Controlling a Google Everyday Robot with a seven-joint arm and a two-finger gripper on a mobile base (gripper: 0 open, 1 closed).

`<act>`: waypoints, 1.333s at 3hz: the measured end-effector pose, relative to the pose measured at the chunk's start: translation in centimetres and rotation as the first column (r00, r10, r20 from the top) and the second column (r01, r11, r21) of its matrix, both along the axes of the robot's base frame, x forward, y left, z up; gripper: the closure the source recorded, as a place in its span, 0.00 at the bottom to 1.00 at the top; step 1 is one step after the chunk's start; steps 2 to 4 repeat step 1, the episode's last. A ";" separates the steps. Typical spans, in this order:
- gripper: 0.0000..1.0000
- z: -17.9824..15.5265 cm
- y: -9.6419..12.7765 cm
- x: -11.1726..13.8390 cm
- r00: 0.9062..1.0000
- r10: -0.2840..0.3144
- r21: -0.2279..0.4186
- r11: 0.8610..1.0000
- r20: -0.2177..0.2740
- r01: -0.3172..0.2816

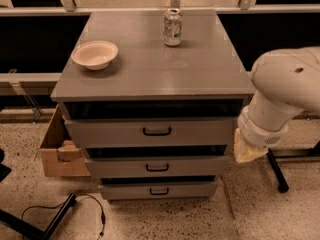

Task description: Close top drawer

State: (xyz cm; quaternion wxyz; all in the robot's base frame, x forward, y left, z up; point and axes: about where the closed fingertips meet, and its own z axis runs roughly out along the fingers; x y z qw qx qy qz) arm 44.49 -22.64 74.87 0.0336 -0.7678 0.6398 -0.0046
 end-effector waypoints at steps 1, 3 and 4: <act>1.00 1.3 -4.0 1.5 0.984 -0.172 -0.039 0.984 0.035 0.174; 1.00 1.3 -4.0 1.5 0.984 -0.172 -0.039 0.984 0.035 0.174; 1.00 1.3 -4.0 1.5 0.984 -0.172 -0.039 0.984 0.035 0.174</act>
Offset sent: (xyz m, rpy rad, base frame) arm 0.0000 0.0000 0.0000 0.0000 0.0000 0.0000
